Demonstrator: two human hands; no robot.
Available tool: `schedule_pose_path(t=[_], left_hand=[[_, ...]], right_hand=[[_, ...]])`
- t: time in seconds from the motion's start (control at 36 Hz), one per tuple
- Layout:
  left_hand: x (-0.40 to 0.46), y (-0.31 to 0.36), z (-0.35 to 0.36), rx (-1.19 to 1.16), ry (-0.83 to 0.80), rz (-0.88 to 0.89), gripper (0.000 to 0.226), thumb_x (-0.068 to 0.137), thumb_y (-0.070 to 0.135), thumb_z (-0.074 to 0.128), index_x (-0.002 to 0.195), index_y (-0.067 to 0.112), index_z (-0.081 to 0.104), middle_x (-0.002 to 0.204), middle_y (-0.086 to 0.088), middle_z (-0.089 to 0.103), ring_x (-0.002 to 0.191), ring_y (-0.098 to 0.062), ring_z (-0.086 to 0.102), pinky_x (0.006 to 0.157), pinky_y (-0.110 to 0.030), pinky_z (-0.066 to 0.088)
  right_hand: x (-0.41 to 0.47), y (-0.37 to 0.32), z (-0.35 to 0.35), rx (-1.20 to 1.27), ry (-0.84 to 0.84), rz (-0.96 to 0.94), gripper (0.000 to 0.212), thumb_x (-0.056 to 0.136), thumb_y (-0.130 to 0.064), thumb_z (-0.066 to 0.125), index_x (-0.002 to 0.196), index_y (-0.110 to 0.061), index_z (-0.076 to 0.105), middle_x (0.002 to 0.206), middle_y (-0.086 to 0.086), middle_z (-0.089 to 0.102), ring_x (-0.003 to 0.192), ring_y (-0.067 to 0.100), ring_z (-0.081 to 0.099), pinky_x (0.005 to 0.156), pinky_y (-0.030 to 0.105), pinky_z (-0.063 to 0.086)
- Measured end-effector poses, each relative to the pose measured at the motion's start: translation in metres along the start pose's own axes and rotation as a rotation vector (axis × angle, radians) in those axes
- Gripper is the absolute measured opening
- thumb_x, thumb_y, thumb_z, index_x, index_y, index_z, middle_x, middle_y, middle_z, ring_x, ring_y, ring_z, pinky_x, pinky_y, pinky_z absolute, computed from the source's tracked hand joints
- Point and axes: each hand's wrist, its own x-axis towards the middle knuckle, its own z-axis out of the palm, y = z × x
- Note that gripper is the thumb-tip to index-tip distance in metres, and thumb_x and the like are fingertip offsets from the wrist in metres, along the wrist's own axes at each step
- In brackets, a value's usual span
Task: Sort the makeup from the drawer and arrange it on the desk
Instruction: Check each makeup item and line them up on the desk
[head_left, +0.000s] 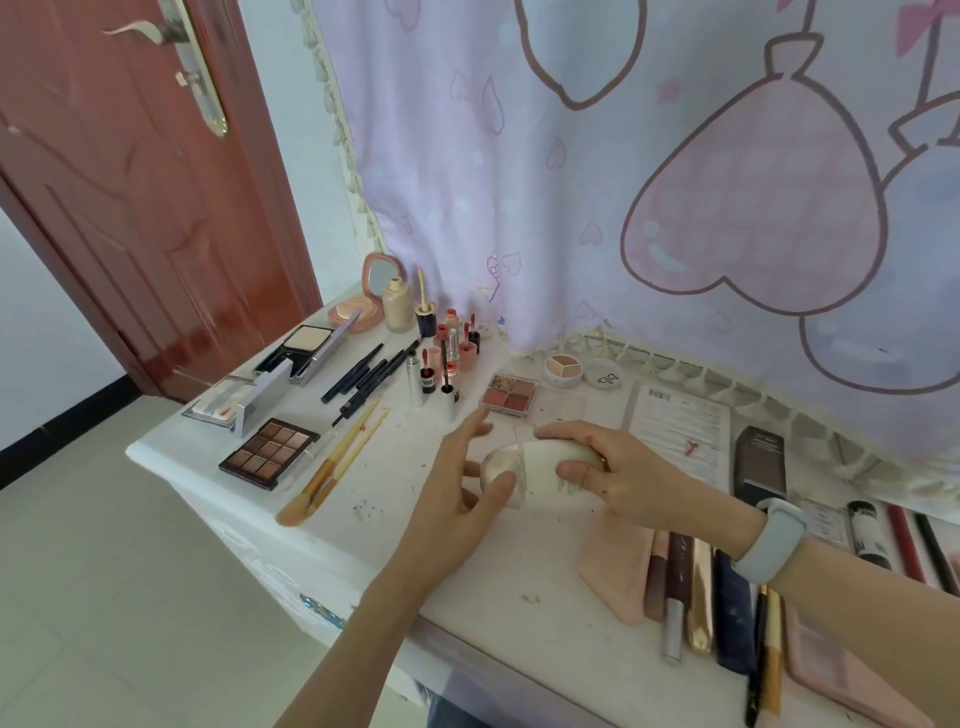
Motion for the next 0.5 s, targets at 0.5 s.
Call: schedule_pose_path(t=[0.5], left_hand=[[-0.0014,-0.0046,0.0008,0.12,-0.019,-0.04,0.031,0.088,0.02,0.062,0.112,0.036,0.053,0.081,0.016,0.061,0.07,0.002,0.056,0.062,-0.008,0.042]], right_hand=[[-0.0031,0.0003,-0.0069,0.055,-0.033,-0.014,0.037,0.089,-0.013,0.06,0.111,-0.041,0.05,0.112,-0.026,0.052,0.1,-0.009,0.052,0.081,0.004,0.04]])
